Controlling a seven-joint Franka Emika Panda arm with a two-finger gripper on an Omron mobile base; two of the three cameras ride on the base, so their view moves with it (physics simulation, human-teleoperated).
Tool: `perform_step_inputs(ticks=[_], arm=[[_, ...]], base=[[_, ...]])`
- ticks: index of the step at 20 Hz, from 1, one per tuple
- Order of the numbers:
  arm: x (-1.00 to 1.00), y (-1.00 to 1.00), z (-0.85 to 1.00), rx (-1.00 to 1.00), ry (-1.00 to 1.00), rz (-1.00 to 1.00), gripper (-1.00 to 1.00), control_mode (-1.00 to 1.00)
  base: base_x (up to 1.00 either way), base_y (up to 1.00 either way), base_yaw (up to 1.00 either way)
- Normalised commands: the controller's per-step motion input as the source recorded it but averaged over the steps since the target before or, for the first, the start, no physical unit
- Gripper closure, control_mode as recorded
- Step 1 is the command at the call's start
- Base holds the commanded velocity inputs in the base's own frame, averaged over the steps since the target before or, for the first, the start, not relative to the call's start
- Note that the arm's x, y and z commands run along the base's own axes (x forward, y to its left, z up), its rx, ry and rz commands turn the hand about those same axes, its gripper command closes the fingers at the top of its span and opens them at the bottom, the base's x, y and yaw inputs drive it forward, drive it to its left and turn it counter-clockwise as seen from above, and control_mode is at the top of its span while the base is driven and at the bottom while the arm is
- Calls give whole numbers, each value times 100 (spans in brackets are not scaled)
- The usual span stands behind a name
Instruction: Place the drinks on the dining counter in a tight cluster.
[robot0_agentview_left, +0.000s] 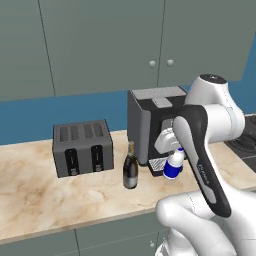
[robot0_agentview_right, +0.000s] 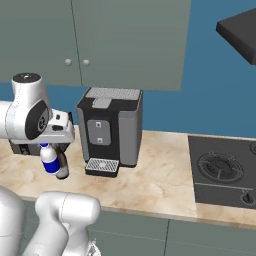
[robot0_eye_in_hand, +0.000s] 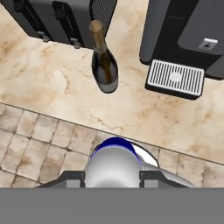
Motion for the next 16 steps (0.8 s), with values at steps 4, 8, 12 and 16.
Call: perform_step_inputs(ticks=[4,8,12,16], arm=[[0,0,0,0,0,0,100,-100],[-2,0,0,0,-1,0,100,100],[0,0,0,0,0,0,100,100],[0,0,0,0,0,0,100,100]], base=[[0,0,0],[-16,0,0],[-71,7,0],[-74,21,1]])
